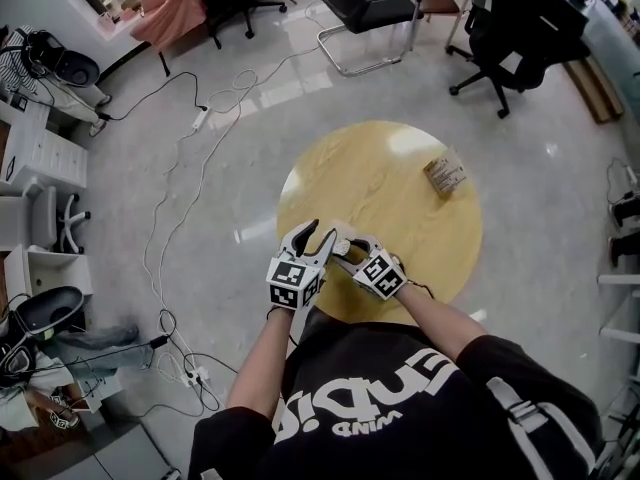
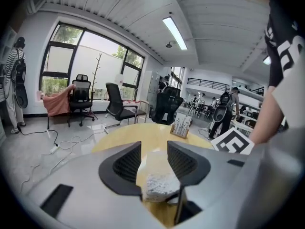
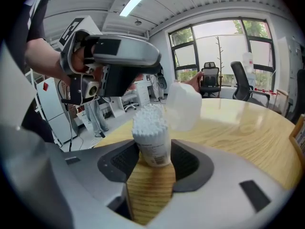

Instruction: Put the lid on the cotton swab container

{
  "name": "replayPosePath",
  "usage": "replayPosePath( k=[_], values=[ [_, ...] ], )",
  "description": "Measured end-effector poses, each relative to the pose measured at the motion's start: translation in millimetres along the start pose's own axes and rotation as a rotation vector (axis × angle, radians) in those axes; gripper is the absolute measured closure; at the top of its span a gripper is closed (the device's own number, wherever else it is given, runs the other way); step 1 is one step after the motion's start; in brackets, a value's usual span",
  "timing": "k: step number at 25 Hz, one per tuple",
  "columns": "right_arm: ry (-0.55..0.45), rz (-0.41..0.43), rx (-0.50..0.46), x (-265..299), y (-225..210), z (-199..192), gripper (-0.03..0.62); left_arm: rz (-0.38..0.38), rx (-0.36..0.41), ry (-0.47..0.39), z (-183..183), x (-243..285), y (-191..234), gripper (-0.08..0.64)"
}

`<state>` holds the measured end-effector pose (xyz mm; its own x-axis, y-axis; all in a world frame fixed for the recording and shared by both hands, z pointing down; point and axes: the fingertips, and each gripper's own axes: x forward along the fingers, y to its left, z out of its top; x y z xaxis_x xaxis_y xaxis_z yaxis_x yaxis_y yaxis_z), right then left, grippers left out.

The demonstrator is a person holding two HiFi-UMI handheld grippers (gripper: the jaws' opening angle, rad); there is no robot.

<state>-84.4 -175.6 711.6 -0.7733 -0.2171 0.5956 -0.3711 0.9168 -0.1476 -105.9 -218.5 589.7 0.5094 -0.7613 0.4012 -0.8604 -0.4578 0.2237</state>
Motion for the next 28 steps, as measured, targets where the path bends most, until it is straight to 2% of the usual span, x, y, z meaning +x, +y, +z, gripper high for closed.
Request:
replayPosePath(
  k=[16,28],
  values=[
    [0.011,-0.003,-0.009,0.0,0.2,-2.1,0.388,-0.013,-0.018,0.06,-9.5,41.9,11.4,0.399],
    [0.018,-0.006,-0.014,0.5,-0.8,-4.9,0.388,-0.017,-0.012,0.036,-12.5,34.7,8.3,0.397]
  ],
)
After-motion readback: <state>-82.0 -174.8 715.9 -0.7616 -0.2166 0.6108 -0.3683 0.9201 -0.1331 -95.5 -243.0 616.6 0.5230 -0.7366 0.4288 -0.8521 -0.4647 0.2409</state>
